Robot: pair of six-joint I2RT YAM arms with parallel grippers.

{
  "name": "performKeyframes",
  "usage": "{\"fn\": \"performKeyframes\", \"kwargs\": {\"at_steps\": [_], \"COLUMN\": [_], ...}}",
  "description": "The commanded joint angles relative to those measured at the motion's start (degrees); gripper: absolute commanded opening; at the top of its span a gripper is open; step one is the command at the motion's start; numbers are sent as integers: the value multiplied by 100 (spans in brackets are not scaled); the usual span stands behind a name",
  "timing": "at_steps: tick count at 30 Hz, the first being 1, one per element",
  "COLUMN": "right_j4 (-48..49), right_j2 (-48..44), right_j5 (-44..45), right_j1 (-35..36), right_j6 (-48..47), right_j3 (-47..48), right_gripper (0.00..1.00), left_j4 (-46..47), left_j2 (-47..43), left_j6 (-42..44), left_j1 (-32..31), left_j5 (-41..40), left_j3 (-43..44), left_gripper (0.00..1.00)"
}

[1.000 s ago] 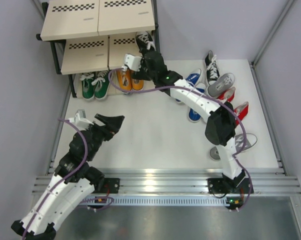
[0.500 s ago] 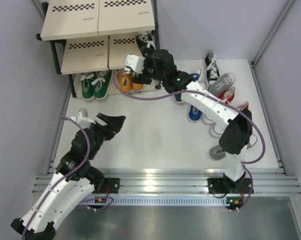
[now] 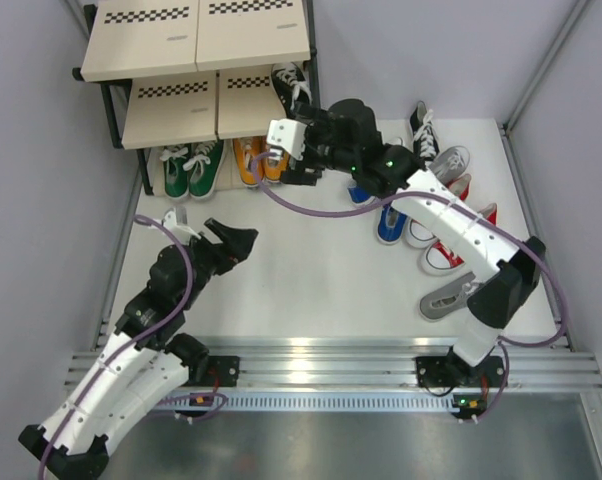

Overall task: Place and organize the shoes onto the shoe shelf
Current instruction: Place the shoe at the shoe shelf.

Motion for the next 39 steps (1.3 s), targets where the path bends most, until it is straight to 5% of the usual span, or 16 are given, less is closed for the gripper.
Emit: {"fn": "performKeyframes", "kwargs": {"at_steps": [1,10,19,34,39], "right_j4": [-378,-1318,-1564,-2338,-2777], "right_j2": [-679,-1628,-2551,-2658,-2404], "right_j5": [-556,-1541,-2726,-2526,-2447], "right_j1": [23,-574,-2366,-5081,-5540], "right_j6": [350,1017,1959,2610,2199], "right_j3": [-85,-577,-1745,-2951,-3004], "right_gripper": [99,100,99,99,99], "left_j4": [157,227,342,693,702], "left_j2": [161,495,706,1162,1356], "left_j6": [449,564,520,362,354], "left_j1": [9,0,0,0,0], "left_j5": [119,383,515,1042,1192], "left_j3": [386,325,237,158,194], "left_gripper": [86,86,86,86,86]}}
